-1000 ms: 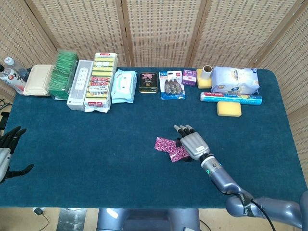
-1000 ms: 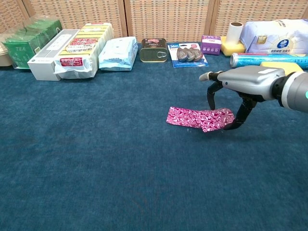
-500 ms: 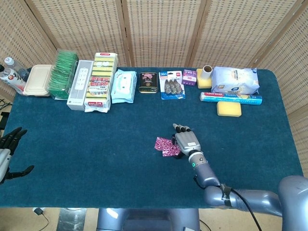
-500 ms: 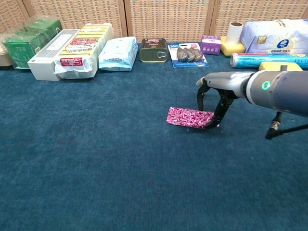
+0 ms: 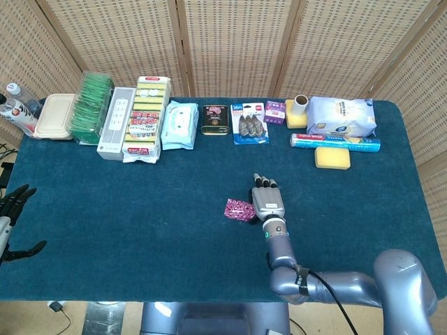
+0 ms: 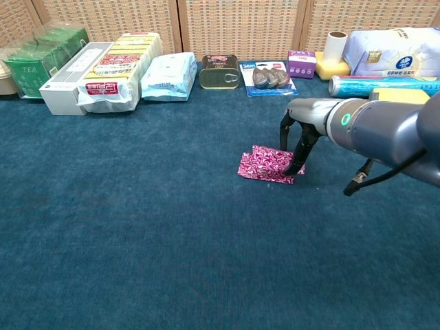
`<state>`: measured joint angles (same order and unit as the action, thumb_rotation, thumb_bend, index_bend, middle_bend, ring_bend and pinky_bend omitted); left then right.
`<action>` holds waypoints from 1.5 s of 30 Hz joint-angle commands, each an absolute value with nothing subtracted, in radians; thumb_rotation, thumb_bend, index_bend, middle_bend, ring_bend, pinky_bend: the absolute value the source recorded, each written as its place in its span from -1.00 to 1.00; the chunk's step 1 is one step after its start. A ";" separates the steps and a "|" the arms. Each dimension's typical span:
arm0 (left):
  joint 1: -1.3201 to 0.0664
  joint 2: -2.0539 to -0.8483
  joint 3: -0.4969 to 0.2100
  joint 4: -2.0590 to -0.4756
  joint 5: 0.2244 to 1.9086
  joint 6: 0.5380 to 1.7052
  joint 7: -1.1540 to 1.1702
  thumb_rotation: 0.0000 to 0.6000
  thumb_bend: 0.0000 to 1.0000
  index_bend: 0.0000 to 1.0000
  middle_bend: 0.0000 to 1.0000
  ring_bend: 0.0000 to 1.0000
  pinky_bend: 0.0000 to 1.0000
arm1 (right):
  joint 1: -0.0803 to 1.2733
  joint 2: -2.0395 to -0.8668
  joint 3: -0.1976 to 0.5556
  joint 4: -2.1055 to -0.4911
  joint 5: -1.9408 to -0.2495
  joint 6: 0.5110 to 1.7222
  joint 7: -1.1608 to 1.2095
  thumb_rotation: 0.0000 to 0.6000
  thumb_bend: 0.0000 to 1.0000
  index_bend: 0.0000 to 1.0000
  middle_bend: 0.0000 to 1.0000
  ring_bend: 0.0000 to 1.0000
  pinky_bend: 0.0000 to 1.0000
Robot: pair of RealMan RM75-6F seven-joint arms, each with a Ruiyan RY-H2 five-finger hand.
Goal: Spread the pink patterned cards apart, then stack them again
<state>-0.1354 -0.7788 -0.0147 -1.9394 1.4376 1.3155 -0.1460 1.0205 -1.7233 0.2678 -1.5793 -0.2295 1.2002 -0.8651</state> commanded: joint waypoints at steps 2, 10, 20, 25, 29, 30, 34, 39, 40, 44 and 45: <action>-0.132 -0.777 -0.013 -1.939 1.441 1.321 -0.152 1.00 -0.61 -1.00 -1.00 -1.00 -0.86 | 1.037 -1.752 0.278 -1.575 -0.204 1.219 -0.902 0.89 -0.50 -0.18 -1.00 -1.00 -0.91; -0.132 -0.772 -0.011 -1.930 1.440 1.316 -0.170 1.00 -0.60 -1.00 -1.00 -1.00 -0.86 | 1.051 -1.795 0.304 -1.533 -0.206 1.228 -0.921 0.89 -0.50 -0.21 -1.00 -1.00 -0.91; -0.129 -0.765 -0.011 -1.921 1.449 1.321 -0.202 1.00 -0.60 -1.00 -1.00 -1.00 -0.86 | 1.071 -1.834 0.326 -1.493 -0.179 1.250 -0.983 0.89 -0.50 -0.24 -1.00 -1.00 -0.91; -0.126 -0.760 -0.010 -1.915 1.456 1.325 -0.222 1.00 -0.61 -1.00 -1.00 -1.00 -0.86 | 1.073 -1.847 0.337 -1.487 -0.173 1.258 -1.001 0.89 -0.50 -0.25 -1.00 -1.00 -0.90; -0.126 -0.757 -0.009 -1.911 1.460 1.327 -0.235 1.00 -0.61 -1.00 -1.00 -1.00 -0.86 | 1.071 -1.854 0.347 -1.484 -0.172 1.263 -1.007 0.89 -0.50 -0.25 -1.00 -1.00 -0.90; -0.125 -0.757 -0.009 -1.910 1.461 1.328 -0.238 1.00 -0.61 -1.00 -1.00 -1.00 -0.86 | 1.070 -1.856 0.350 -1.484 -0.172 1.265 -1.008 0.89 -0.50 -0.25 -1.00 -1.00 -0.90; -0.125 -0.755 -0.008 -1.909 1.464 1.329 -0.244 1.00 -0.61 -1.00 -1.00 -1.00 -0.86 | 1.070 -1.863 0.359 -1.478 -0.164 1.271 -1.021 0.89 -0.50 -0.25 -1.00 -1.00 -0.90; -0.124 -0.754 -0.008 -1.907 1.466 1.331 -0.250 1.00 -0.61 -1.00 -1.00 -1.00 -0.86 | 1.071 -1.878 0.372 -1.468 -0.152 1.280 -1.033 0.89 -0.50 -0.25 -1.00 -1.00 -0.90; -0.124 -0.754 -0.008 -1.907 1.466 1.331 -0.251 1.00 -0.61 -1.00 -1.00 -1.00 -0.86 | 1.071 -1.880 0.374 -1.466 -0.150 1.283 -1.036 0.88 -0.50 -0.25 -1.00 -1.00 -0.90; -0.123 -0.753 -0.007 -1.906 1.469 1.332 -0.255 1.00 -0.61 -1.00 -1.00 -1.00 -0.86 | 1.074 -1.892 0.380 -1.455 -0.150 1.298 -1.046 0.89 -0.50 -0.25 -1.00 -1.00 -0.90; -0.123 -0.752 -0.007 -1.906 1.469 1.333 -0.257 1.00 -0.61 -1.00 -1.00 -1.00 -0.86 | 1.074 -1.894 0.382 -1.453 -0.149 1.299 -1.048 0.88 -0.50 -0.25 -1.00 -1.00 -0.90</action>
